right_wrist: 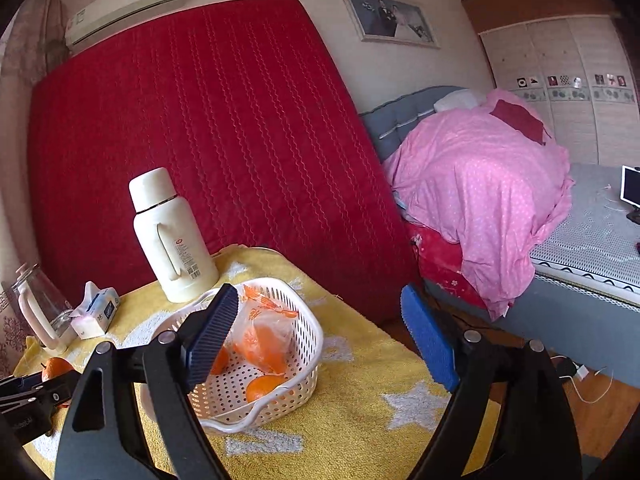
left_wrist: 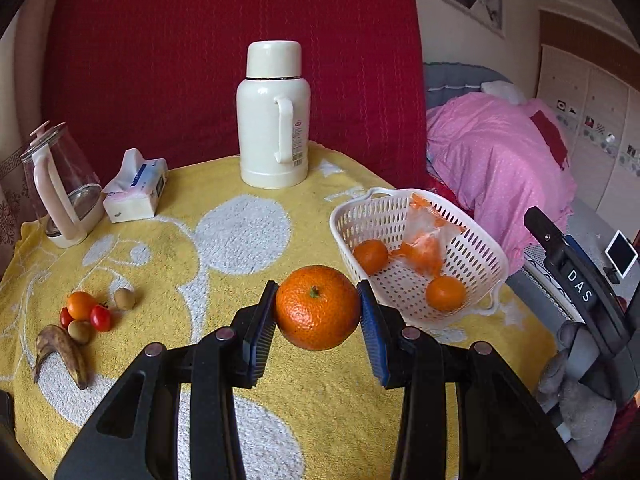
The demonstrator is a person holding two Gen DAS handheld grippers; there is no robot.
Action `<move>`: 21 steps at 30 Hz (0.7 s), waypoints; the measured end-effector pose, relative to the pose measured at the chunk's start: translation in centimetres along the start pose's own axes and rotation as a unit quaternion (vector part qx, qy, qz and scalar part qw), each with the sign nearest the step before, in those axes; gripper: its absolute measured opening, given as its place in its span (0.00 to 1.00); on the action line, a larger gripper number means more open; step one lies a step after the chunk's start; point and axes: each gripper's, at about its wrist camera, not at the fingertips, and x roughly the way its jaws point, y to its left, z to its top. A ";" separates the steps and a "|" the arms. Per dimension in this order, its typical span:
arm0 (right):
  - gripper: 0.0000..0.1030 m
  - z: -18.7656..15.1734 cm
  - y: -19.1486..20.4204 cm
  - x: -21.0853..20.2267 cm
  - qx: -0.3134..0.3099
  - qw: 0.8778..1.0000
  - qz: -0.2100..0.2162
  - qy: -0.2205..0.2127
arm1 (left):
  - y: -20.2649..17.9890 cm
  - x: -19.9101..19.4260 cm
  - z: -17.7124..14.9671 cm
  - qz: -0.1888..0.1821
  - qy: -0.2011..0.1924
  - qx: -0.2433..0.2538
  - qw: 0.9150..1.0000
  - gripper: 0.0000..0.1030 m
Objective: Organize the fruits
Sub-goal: 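Open the right gripper over the basket while the left gripper carries the tangerine toward it, then lower the tangerine into the white basket and open the left gripper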
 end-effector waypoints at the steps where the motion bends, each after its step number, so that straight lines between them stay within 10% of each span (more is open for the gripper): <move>1: 0.82 0.0 -0.2 0.1 0.006 1.000 -0.001 0.002 | -0.5 0.4 0.3 -0.005 0.003 0.003 1.000 0.39; 21: 0.83 -0.2 -1.9 1.8 0.052 0.997 0.002 0.050 | -3.9 5.3 1.0 -0.033 0.020 0.033 0.999 0.39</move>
